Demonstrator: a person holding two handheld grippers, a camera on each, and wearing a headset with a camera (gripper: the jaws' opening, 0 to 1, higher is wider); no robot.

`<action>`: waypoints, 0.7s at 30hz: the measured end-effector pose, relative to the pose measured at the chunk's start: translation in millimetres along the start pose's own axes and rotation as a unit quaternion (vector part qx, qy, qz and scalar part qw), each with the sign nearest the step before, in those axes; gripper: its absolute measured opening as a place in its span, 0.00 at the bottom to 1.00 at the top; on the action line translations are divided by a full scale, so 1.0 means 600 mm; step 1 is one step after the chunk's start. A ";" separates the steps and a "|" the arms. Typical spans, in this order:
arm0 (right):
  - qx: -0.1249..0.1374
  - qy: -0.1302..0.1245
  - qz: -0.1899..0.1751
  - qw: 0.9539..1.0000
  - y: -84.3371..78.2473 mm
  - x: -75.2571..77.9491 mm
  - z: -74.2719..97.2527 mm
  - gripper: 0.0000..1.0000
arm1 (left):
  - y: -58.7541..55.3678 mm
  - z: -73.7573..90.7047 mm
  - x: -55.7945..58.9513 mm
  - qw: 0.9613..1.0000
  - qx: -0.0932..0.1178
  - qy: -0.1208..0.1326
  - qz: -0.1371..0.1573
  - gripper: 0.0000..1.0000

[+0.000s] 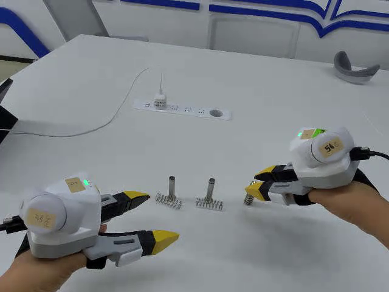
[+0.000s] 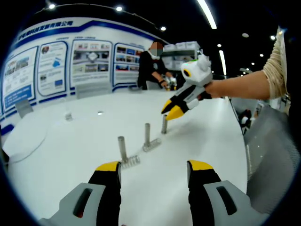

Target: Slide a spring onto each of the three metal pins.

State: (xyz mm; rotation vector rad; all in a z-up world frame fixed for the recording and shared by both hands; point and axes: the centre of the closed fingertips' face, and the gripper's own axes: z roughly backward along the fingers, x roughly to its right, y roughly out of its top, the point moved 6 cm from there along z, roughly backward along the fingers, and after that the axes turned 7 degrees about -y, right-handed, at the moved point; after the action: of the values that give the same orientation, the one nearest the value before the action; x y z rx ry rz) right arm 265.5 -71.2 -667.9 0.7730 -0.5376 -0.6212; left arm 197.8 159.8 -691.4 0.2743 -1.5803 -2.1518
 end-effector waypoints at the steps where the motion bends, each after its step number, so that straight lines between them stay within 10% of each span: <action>1: 0.003 0.000 0.002 1.000 0.004 -0.001 0.002 0.21 | 0.000 0.000 0.000 1.000 0.000 0.000 0.000 0.58; 21: 0.007 0.059 0.047 0.997 0.028 -0.075 -0.029 0.21 | 0.004 0.003 0.003 1.000 -0.001 0.001 -0.003 0.57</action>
State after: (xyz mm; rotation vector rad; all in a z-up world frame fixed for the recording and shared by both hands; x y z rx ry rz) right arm 250.8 -23.1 -675.3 0.7875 -0.4674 -0.4819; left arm 195.8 159.8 -688.6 0.2806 -1.5777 -2.1565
